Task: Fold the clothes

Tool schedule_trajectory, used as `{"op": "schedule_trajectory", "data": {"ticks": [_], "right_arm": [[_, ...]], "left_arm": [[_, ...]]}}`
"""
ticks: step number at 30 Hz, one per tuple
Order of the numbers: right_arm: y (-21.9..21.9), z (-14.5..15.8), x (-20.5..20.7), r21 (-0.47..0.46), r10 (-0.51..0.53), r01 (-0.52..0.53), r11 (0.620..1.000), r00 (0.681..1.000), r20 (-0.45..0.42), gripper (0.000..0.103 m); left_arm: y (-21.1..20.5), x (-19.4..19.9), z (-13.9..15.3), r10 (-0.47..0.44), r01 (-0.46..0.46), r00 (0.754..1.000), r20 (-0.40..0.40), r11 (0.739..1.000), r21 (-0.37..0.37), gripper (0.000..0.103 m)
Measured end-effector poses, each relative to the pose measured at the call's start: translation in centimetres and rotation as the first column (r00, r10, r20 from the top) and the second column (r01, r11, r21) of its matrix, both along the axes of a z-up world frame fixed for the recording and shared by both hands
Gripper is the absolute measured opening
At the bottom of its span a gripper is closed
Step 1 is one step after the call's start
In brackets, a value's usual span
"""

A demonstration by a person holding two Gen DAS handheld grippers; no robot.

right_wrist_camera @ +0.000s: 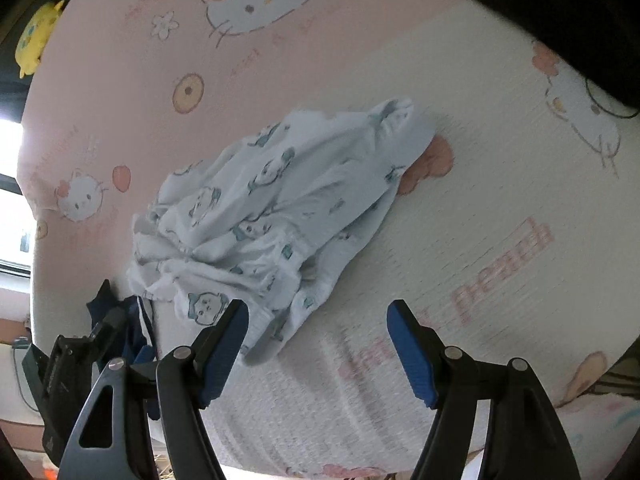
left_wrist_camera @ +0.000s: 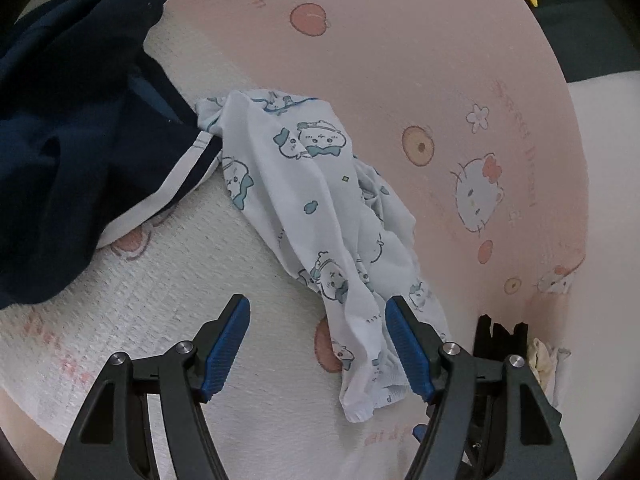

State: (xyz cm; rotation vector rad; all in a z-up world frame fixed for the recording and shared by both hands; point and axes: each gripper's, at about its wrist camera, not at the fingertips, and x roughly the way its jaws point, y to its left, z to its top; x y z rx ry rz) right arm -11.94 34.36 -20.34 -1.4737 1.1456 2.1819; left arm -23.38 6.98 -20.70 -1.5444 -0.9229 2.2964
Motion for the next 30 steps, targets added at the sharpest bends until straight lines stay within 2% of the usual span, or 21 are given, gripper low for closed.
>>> {"op": "schedule_trajectory", "data": {"ticks": [4,6,11,14,17,22,26,30], "right_arm": [[-1.6,1.3,-0.9,0.173,0.104,-0.106,0.979,0.994,0.02,0.071],[-2.6,1.7,-1.4,0.238,0.171,-0.173,0.956,0.985,0.03,0.071],[-5.1,0.4,-2.2,0.143,0.271,-0.272,0.952,0.962,0.026,0.071],[-6.7,-0.2,-3.2,0.172,0.334,-0.339,0.925,0.941,0.061,0.071],[-7.6,-0.6,-3.9,0.184,0.372,-0.38,0.907,0.925,0.078,0.071],[-9.2,-1.2,-5.2,0.203,0.432,-0.445,0.872,0.895,0.107,0.071],[-9.9,-1.6,-5.8,0.228,0.471,-0.486,0.844,0.874,0.121,0.071],[-11.0,-1.7,-6.3,0.246,0.539,-0.555,0.794,0.831,0.137,0.071]], "left_arm": [[1.4,-0.7,-0.4,-0.062,0.062,0.998,0.006,0.996,-0.058,0.068],[1.0,-0.7,-0.9,-0.081,0.082,0.996,0.025,0.995,-0.049,0.068],[0.9,-1.3,-2.2,-0.089,0.091,0.995,0.052,0.995,-0.034,0.068],[0.7,-1.6,-2.8,-0.093,0.095,0.993,0.076,0.995,-0.016,0.068],[0.5,-2.2,-3.3,-0.085,0.082,0.991,0.102,0.996,0.037,0.068],[0.4,-3.4,-3.1,-0.075,0.064,0.992,0.099,0.992,0.106,0.068],[0.7,-4.1,-3.2,-0.061,0.051,0.993,0.105,0.994,0.095,0.068],[1.3,-4.8,-3.4,-0.065,0.059,0.992,0.108,0.996,0.062,0.068]]}}
